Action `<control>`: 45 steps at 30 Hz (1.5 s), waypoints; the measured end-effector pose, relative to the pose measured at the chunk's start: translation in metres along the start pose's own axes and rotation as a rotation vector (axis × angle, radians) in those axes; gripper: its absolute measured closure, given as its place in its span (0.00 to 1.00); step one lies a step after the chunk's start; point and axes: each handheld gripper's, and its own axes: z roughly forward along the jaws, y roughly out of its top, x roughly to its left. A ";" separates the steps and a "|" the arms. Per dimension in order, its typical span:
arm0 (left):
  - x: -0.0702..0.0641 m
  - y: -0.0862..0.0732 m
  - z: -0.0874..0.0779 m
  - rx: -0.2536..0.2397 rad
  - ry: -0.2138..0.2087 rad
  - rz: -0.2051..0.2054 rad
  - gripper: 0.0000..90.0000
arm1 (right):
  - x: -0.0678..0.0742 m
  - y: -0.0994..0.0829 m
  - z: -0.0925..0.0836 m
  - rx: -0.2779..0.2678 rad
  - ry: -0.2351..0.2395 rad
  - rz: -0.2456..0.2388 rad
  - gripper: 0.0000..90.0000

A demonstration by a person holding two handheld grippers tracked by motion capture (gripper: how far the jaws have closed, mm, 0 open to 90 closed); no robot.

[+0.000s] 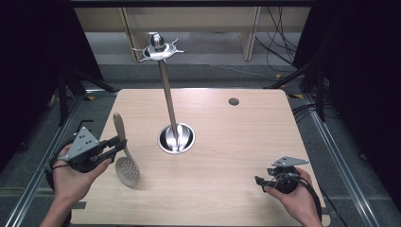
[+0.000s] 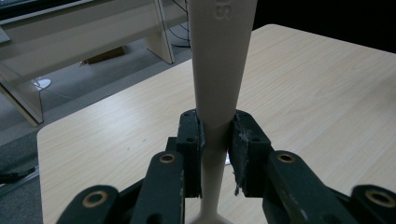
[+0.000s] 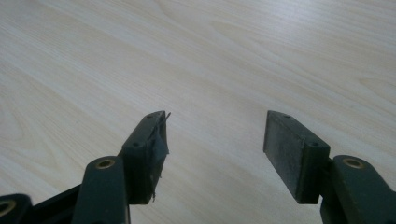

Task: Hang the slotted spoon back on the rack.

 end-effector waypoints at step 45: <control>0.017 0.054 0.017 -0.046 -0.025 -0.072 0.82 | 0.000 0.000 0.000 -0.002 0.003 0.010 0.45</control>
